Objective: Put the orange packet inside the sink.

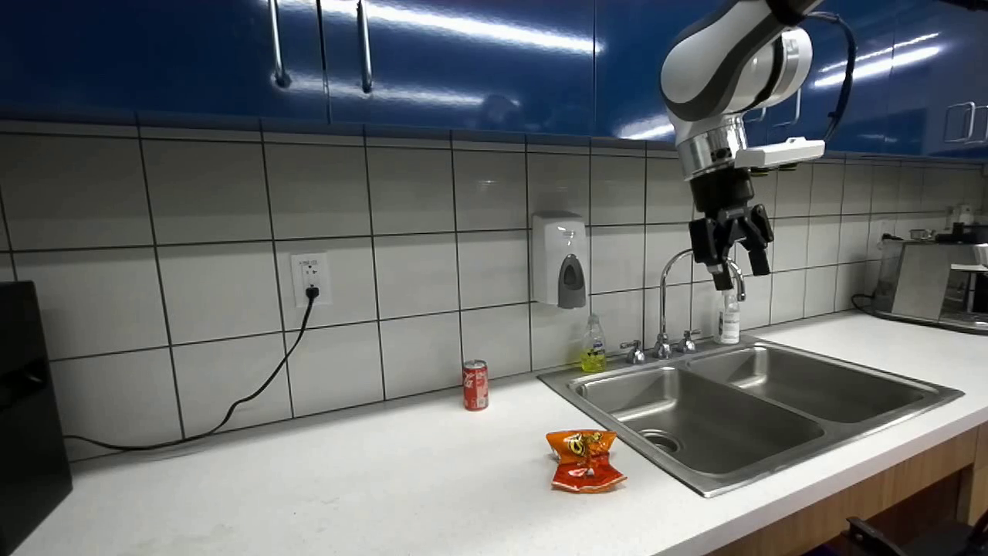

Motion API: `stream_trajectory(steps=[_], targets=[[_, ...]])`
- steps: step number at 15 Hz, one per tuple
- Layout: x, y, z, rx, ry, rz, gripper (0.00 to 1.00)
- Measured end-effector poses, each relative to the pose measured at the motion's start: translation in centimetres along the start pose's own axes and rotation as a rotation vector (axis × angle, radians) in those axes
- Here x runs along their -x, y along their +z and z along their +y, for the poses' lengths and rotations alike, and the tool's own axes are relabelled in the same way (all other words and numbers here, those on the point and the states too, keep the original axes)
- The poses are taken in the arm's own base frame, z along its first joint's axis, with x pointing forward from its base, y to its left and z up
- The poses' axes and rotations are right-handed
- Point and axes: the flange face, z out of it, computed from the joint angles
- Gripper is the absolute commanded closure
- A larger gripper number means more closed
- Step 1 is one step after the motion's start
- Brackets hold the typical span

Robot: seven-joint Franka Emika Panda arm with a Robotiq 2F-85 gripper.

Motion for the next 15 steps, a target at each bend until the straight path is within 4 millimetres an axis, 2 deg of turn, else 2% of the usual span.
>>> stream_trajectory(steps=[8, 15], targets=[[-0.3, 3.4, -3.4, -0.054, 0.115, 0.135, 0.00], [-1.6, 6.9, -8.4, -0.022, 0.165, 0.221, 0.00]])
